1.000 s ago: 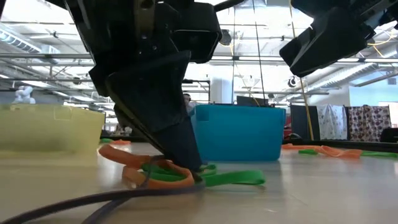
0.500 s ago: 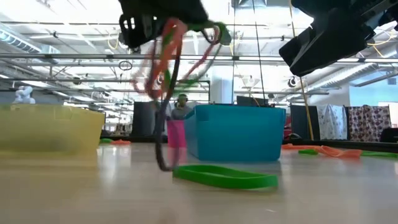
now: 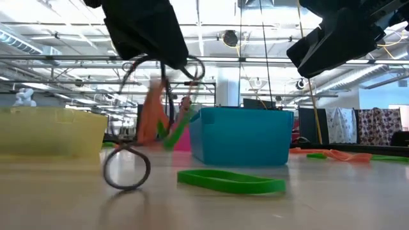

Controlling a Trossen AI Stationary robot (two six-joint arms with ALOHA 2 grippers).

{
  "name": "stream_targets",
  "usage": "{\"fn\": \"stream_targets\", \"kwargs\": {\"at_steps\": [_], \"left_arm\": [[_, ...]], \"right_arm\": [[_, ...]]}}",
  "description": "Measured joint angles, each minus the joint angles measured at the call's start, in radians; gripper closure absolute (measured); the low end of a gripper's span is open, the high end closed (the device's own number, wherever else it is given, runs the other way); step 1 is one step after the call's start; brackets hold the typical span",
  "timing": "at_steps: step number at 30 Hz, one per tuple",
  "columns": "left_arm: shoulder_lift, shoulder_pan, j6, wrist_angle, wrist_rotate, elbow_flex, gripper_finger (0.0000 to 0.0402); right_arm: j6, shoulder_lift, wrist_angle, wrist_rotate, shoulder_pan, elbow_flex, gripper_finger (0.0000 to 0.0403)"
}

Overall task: Sort rubber bands into baskets
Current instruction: Put the purple rubber band into the yellow bin

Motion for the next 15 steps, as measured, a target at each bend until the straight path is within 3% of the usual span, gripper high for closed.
{"fn": "stream_targets", "kwargs": {"at_steps": [11,15], "left_arm": [[0.004,0.000,0.001,-0.003,-0.017,0.000,0.0331],[0.040,0.000,0.002,0.016,-0.088,-0.021,0.0331]], "right_arm": [[0.000,0.000,0.000,0.000,0.000,0.000,0.0403],[0.000,0.000,0.000,0.000,0.000,0.000,0.0403]]}}
